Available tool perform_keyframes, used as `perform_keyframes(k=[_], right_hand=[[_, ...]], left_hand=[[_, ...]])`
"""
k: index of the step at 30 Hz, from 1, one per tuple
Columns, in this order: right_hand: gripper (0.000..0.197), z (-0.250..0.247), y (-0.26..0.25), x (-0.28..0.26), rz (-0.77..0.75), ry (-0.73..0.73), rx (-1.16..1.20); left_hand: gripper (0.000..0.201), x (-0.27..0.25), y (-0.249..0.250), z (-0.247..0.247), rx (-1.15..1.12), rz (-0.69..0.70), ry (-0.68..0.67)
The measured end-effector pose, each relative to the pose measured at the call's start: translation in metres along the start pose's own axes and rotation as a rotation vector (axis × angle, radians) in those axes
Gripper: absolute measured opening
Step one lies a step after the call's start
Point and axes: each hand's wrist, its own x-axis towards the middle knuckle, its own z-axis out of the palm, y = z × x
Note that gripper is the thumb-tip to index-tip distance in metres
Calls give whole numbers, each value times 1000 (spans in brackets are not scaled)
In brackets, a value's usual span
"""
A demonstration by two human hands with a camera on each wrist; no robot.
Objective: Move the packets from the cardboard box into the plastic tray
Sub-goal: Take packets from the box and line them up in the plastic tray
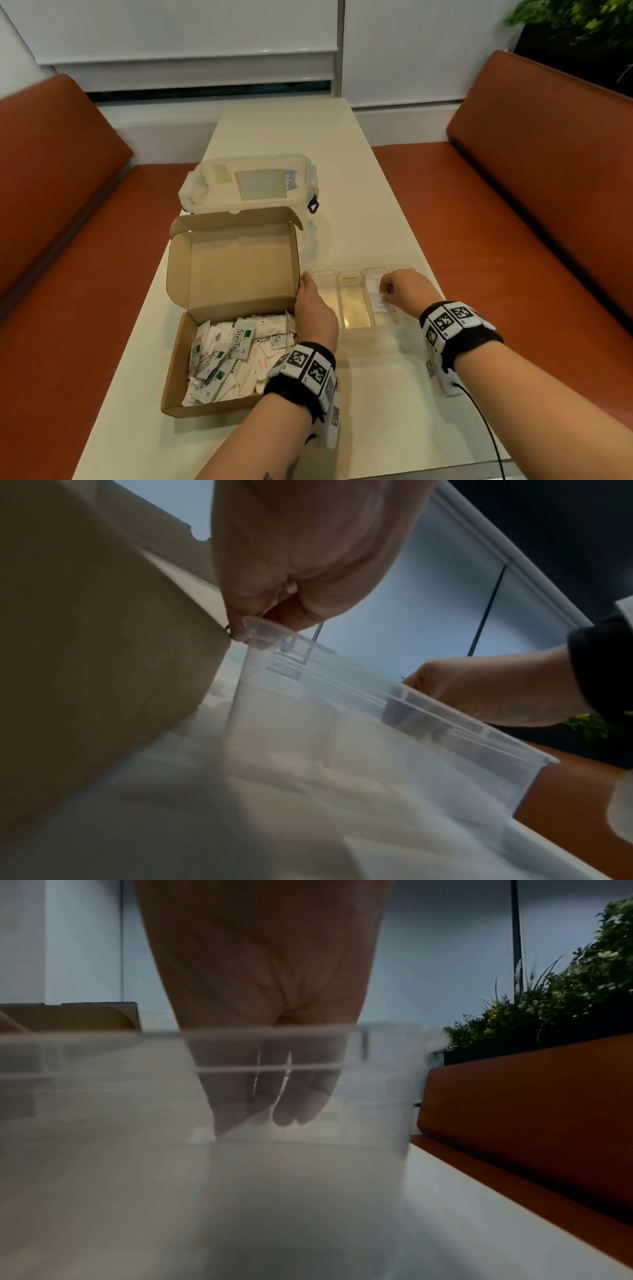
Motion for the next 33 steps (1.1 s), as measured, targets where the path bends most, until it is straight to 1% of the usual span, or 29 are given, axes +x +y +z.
perform_keyframes(k=[5,10,15,24,27,30,33], right_hand=[[18,1,6,-1,-24,-7,-32],[12,3,4,-1,-60,31,-82],[9,3,4,-2,-85,5,-110],[11,7,0,-5,-48,30,-91],[15,3,-2,-8,-31,79,-34],[19,-7,-12,-11,-37,185,7],[17,-16,-34,-13,-72,300,59]], left_hand=[[75,-2,-1,1,13,38,-38],[76,-2,-2,1,32,48,-43],[75,-2,-3,2,40,50,-42],[73,-3,0,-3,55,44,-55],[71,-3,1,-6,43,46,-92],[59,-5,3,-11,43,78,-133],[38,-9,10,-19,-7,150,-102]])
